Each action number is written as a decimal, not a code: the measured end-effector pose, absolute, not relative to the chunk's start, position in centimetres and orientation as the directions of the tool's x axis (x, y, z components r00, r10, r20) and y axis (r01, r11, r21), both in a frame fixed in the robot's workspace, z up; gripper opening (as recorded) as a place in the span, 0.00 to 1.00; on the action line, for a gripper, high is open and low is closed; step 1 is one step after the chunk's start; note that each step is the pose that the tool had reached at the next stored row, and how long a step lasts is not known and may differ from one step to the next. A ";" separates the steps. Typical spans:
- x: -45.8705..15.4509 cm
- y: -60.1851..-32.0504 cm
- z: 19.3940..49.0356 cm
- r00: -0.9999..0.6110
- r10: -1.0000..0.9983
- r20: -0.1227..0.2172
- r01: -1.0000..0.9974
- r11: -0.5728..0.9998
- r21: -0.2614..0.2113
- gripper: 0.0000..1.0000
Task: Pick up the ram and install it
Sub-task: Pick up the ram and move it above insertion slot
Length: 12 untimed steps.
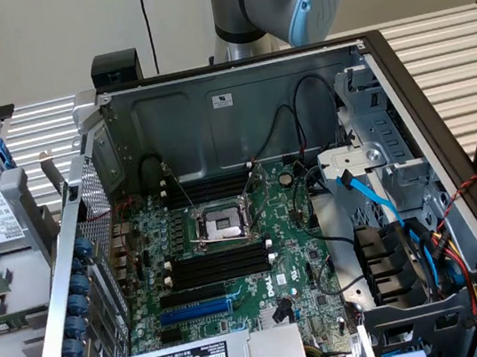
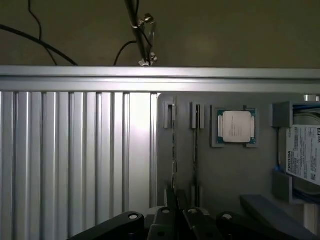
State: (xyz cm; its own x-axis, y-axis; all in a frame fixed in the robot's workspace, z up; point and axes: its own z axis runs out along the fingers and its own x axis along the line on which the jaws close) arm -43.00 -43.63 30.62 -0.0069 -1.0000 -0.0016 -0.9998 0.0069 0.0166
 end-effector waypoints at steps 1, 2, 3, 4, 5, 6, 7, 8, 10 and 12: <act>-43.0 -43.6 31.1 -0.007 -1.000 -0.002 -1.000 0.007 0.017 0.12; -43.0 -43.6 31.5 -0.007 -1.000 -0.002 -1.000 0.007 0.017 0.12; -43.0 -43.6 32.0 -0.007 -1.000 -0.002 -1.000 0.007 0.017 0.12; -43.0 -43.7 32.4 -0.007 -1.000 -0.002 -1.000 0.007 0.017 0.12; -43.0 -43.7 32.9 -0.007 -1.000 -0.002 -1.000 0.007 0.017 0.12; -43.0 -43.7 33.3 -0.007 -1.000 -0.002 -1.000 0.007 0.017 0.12; -43.0 -43.7 33.8 -0.007 -1.000 -0.002 -1.000 0.007 0.017 0.12; -43.0 -43.7 34.2 -0.008 -1.000 -0.002 -1.000 0.008 0.017 0.12; -43.0 -43.7 35.2 -0.008 -1.000 -0.002 -1.000 0.008 0.017 0.12; -43.0 -43.7 36.1 -0.008 -1.000 -0.001 -1.000 0.008 0.017 0.12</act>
State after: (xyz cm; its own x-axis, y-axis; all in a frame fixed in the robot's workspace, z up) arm -43.00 -43.69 36.10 -0.0080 -1.0000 -0.0015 -0.9998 0.0080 0.0167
